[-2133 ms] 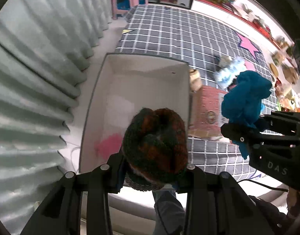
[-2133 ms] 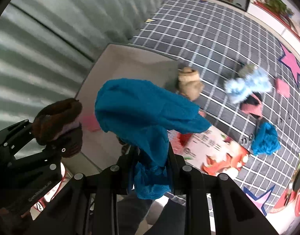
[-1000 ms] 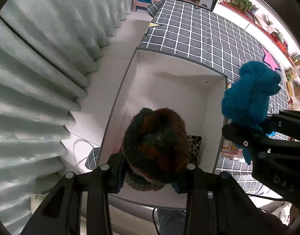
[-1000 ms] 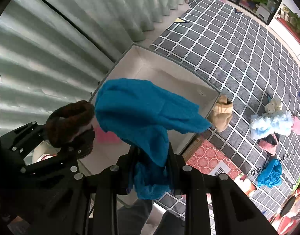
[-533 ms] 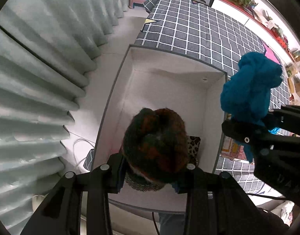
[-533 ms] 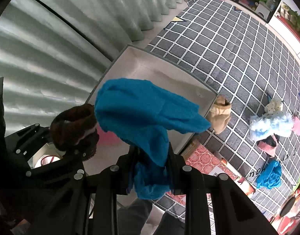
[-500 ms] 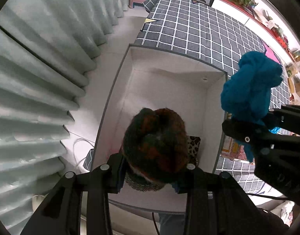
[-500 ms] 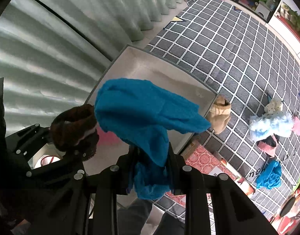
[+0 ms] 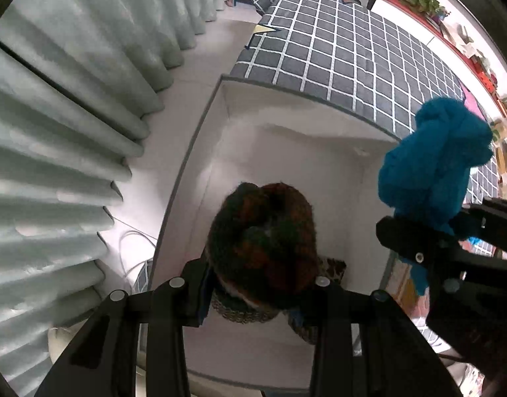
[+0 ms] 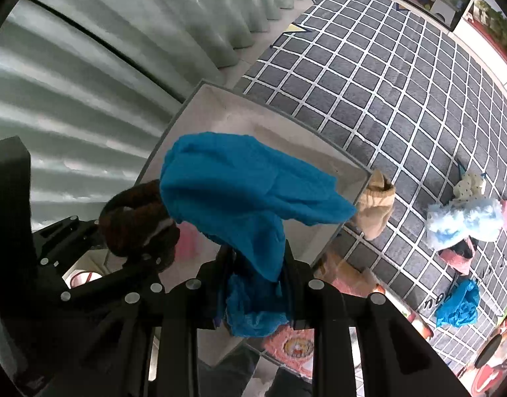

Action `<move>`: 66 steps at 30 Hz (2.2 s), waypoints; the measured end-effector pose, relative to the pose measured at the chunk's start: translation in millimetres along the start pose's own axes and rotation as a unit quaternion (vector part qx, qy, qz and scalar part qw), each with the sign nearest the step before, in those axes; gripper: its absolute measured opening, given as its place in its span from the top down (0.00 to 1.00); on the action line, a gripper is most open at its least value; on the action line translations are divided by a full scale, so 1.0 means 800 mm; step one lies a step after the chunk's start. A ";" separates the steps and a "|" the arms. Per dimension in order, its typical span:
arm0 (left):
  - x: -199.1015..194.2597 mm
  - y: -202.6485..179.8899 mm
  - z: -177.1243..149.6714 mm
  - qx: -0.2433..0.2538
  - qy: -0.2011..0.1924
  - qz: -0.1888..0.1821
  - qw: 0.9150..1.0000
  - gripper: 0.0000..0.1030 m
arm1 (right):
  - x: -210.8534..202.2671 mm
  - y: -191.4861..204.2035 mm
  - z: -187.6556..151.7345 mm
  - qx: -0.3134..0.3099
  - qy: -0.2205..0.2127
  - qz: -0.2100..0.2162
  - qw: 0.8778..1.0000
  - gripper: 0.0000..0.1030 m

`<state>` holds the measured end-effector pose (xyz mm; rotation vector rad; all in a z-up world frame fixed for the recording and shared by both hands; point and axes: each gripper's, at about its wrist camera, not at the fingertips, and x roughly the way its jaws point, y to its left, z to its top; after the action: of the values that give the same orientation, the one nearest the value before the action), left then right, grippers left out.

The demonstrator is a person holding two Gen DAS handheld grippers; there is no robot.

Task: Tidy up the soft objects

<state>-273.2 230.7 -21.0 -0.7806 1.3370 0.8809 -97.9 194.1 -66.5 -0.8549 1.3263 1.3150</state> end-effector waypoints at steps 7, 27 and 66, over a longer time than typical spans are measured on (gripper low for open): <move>0.023 -0.002 0.017 0.000 0.007 0.007 1.000 0.61 | 0.018 -0.009 0.018 0.015 0.011 0.002 1.000 0.73; 0.035 -0.015 0.018 0.012 0.005 0.003 1.000 0.20 | 0.045 -0.027 0.022 0.023 0.030 0.027 0.999 0.48; -0.071 -0.234 0.043 0.159 -0.026 -0.062 0.985 0.00 | -0.074 -0.329 -0.158 0.281 -0.058 -0.019 0.958 0.00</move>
<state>-92.9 167.5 35.0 -0.5797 1.3262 0.5662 144.7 22.7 -89.3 -0.3969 1.4758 0.8684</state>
